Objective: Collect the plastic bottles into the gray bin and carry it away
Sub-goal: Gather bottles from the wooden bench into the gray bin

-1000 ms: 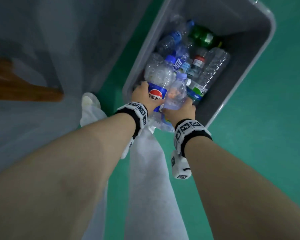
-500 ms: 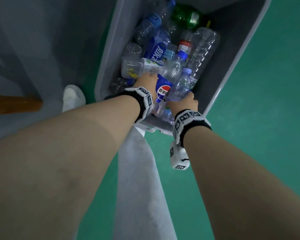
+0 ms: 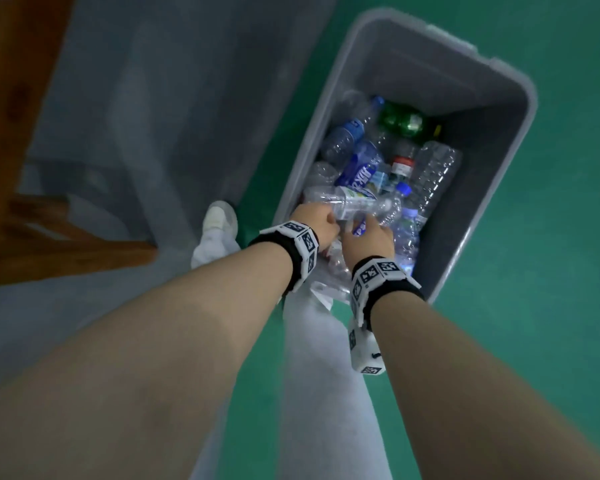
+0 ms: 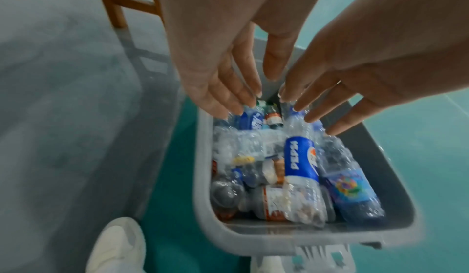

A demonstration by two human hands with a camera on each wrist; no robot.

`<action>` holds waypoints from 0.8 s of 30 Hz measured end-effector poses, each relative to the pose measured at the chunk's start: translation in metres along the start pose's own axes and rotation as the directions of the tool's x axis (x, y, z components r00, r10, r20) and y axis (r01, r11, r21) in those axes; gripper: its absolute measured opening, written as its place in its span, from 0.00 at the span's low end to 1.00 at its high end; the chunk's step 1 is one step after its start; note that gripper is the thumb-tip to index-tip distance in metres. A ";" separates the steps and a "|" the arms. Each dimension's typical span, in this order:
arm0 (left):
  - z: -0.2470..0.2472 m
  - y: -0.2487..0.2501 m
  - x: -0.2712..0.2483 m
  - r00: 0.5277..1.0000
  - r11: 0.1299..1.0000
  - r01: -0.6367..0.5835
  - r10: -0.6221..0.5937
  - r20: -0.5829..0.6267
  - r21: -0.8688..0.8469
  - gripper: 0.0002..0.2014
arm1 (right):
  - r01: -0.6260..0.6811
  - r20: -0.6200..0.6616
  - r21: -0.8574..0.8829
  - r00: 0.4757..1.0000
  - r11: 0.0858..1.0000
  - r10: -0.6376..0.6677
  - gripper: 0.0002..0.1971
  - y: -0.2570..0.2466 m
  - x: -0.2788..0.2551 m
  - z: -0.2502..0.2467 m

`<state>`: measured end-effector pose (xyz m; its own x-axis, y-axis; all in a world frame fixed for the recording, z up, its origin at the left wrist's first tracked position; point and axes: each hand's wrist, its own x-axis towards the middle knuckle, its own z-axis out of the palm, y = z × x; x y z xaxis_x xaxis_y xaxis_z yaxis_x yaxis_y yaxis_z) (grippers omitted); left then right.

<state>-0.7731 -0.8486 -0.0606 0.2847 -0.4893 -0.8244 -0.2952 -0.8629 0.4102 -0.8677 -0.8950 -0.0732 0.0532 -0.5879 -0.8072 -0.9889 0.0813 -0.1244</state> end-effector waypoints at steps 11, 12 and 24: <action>-0.159 -0.084 -0.096 0.862 0.896 -0.084 -0.154 -0.483 -0.437 0.08 | 0.418 0.056 -0.082 0.908 0.905 -0.415 0.26 -0.178 -0.116 0.011; -0.173 -0.094 -0.105 0.844 0.886 -0.082 -0.181 -0.505 -0.456 0.08 | 0.464 0.059 -0.080 0.886 0.882 -0.461 0.26 -0.195 -0.127 0.012; -0.276 -0.211 -0.180 0.494 0.567 -0.067 -0.696 -0.521 -0.821 0.11 | 0.792 0.113 0.020 0.604 0.610 -0.789 0.35 -0.367 -0.223 0.063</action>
<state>-0.5103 -0.6140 0.1086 0.8212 0.2926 -0.4899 0.5624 -0.5605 0.6079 -0.5081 -0.7430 0.1166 0.8279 -0.3283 -0.4548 -0.5580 -0.3998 -0.7272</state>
